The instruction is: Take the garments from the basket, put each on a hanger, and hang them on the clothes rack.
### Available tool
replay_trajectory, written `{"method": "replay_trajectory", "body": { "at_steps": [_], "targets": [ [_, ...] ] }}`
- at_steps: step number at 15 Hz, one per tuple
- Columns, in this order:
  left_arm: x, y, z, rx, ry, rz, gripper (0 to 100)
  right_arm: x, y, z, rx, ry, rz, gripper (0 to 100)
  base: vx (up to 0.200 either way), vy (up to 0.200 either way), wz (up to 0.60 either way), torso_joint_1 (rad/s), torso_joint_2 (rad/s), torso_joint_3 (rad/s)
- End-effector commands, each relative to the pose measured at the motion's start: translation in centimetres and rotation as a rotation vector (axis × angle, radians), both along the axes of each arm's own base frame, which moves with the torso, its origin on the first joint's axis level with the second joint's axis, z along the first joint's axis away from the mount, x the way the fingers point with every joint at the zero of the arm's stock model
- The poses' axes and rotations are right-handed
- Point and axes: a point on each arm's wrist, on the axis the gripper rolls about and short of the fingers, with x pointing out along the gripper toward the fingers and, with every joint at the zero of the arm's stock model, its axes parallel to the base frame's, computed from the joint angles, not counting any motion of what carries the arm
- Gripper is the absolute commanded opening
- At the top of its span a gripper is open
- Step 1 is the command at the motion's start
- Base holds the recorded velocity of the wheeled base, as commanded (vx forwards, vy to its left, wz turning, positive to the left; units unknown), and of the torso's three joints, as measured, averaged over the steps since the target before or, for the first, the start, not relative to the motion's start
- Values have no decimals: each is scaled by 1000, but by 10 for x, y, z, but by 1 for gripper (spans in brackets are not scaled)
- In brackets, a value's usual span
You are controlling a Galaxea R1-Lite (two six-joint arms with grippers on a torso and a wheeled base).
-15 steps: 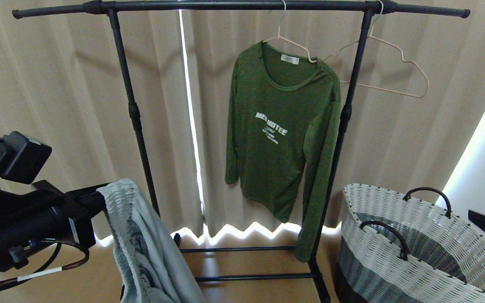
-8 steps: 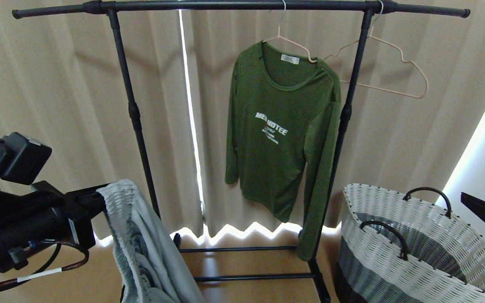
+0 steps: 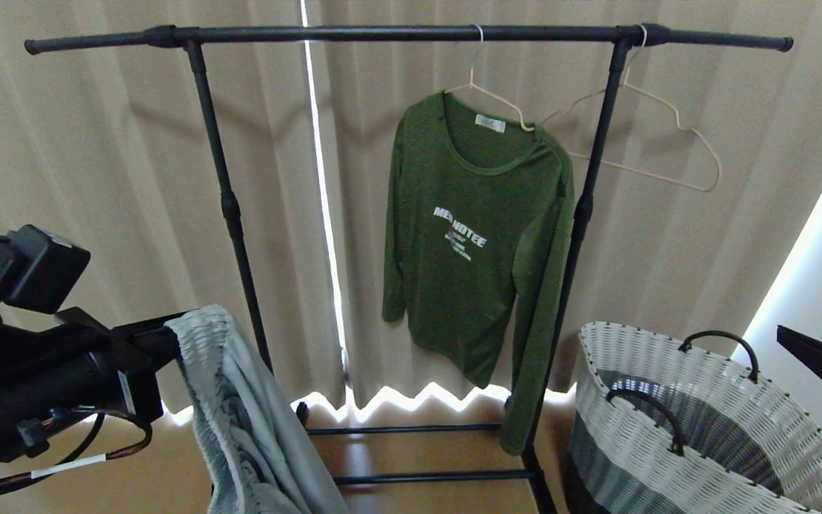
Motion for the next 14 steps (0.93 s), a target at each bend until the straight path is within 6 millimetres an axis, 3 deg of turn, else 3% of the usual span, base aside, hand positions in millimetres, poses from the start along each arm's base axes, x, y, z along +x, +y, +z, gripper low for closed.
{"method": "replay_trajectory", "body": {
  "at_steps": [1,14],
  "targets": [
    [0,0,0,-1,2,1,0,0,0,-1,1,3,2,100,0,0,0,183,-549,-281],
    [-3,1,-8,14,23,-1,0,-3,0,-4,2,10,2,100,0,0,0,200,-482,-280]
  ]
}}
